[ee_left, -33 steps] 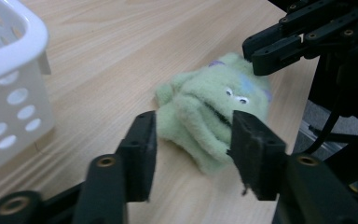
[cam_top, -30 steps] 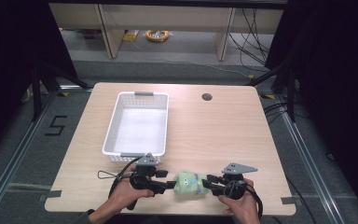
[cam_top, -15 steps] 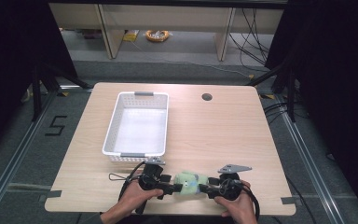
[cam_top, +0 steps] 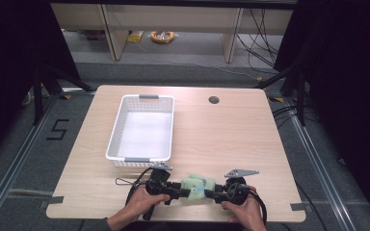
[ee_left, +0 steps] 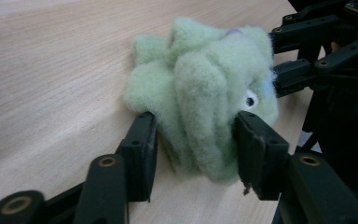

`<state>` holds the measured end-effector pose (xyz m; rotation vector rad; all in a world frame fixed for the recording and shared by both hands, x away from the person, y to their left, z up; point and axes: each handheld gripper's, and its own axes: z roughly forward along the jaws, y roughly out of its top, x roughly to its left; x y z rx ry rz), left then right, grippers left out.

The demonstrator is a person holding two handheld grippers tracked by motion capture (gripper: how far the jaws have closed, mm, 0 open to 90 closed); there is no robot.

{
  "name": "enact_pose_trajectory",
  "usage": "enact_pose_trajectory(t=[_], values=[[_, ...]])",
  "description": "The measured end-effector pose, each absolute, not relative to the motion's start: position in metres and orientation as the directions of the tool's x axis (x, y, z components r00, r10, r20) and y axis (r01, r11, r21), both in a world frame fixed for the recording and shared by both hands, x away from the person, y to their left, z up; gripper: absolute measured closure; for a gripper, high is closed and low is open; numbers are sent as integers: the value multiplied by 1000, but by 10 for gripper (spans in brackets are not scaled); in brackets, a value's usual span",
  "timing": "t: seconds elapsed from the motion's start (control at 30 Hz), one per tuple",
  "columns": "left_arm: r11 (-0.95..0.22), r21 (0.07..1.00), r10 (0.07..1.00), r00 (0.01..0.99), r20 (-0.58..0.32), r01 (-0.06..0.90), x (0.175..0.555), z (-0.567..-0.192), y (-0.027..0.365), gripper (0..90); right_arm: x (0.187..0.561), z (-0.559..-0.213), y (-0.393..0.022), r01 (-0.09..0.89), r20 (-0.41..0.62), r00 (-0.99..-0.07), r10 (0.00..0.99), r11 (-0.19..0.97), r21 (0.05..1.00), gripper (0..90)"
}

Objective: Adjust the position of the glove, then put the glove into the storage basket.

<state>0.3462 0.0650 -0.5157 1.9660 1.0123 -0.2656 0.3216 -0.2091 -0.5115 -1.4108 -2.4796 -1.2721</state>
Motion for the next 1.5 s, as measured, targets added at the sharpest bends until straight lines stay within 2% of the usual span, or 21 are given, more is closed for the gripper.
enact_pose_trajectory(t=[0.23,0.33,0.5,0.57,0.63,0.77,0.8,0.83,0.87,1.5], values=[[-285,624,535,661,-526,727,347,-517,67,672,323,-513,-210,751,439,-574,691,230,619,634],[-281,625,533,660,-529,728,347,-518,67,710,323,-514,-211,726,410,-593,692,241,644,663],[-274,639,517,670,-532,719,346,-518,68,755,323,-512,-211,727,425,-598,680,237,645,703],[-276,641,530,670,-520,716,345,-516,68,762,320,-509,-209,746,439,-578,688,226,626,708],[-267,646,525,670,-525,715,344,-516,68,766,323,-510,-211,712,409,-614,675,250,656,713],[-283,662,513,693,-507,694,340,-510,67,772,320,-504,-211,705,405,-617,674,246,665,720],[-288,667,507,700,-503,688,340,-509,68,773,318,-503,-210,721,438,-605,665,224,655,720],[-290,668,517,700,-493,685,339,-508,70,773,319,-502,-211,702,404,-620,673,245,669,720],[-291,667,523,698,-489,686,338,-506,71,773,319,-501,-210,697,412,-630,658,246,674,721],[-266,706,495,721,-485,657,330,-485,91,770,314,-478,-195,674,409,-659,632,254,693,720]])
